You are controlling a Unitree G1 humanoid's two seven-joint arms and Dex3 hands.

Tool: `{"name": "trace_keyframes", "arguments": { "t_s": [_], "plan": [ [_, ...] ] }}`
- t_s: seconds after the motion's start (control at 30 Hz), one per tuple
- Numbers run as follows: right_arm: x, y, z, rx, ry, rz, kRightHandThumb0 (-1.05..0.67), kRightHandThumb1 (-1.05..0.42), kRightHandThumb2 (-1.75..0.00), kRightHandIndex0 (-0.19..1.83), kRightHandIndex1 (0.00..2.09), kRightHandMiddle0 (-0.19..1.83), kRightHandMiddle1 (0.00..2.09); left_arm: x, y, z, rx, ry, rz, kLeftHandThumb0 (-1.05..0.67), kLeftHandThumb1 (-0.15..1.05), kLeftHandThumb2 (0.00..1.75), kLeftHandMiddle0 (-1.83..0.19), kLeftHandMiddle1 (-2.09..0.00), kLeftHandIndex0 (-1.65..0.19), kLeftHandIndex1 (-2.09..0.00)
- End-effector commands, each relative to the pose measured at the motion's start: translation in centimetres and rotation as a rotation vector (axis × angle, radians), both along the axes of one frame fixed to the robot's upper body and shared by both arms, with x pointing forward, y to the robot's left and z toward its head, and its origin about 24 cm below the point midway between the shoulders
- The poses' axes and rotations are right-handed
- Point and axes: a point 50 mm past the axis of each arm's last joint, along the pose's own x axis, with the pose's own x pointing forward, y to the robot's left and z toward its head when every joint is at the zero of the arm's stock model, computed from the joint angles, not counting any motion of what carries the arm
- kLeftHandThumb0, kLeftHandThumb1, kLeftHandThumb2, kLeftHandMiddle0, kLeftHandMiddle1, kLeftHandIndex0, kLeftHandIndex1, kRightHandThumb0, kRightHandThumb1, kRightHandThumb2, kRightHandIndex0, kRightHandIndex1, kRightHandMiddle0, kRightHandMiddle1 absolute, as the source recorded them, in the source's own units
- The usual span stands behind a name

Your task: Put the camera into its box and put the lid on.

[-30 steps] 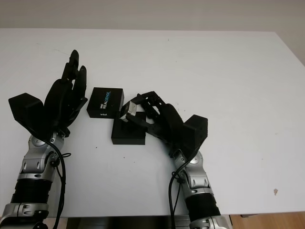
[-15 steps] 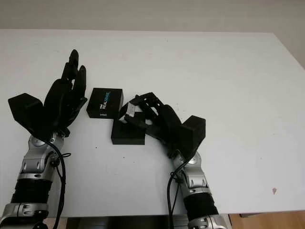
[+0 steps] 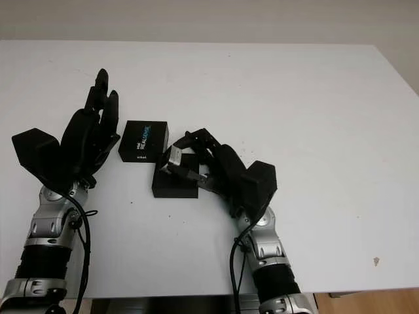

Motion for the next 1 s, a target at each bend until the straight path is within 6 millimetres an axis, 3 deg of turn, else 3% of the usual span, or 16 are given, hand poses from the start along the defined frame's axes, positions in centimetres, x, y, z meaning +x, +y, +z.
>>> {"name": "trace_keyframes", "arguments": {
  "t_s": [0.0, 0.97],
  "plan": [
    [-0.6, 0.1, -1.5, -0.022, 0.051, 0.015, -0.47, -1.03, -0.05, 0.14, 0.05, 0.25, 1.8, 0.0, 0.0, 0.1, -0.001, -0.004, 0.001, -0.73, 1.05, 0.62, 0.19, 0.0, 0.19, 0.0],
    [-1.0, 0.4, -2.5, -0.12, 0.026, -0.004, -0.48, -1.02, -0.05, 0.13, 0.04, 0.23, 1.81, -0.1, -0.1, 0.0, -0.003, -0.006, -0.007, -0.74, 1.05, 0.59, 0.19, 0.0, 0.19, 0.0]
  ]
}}
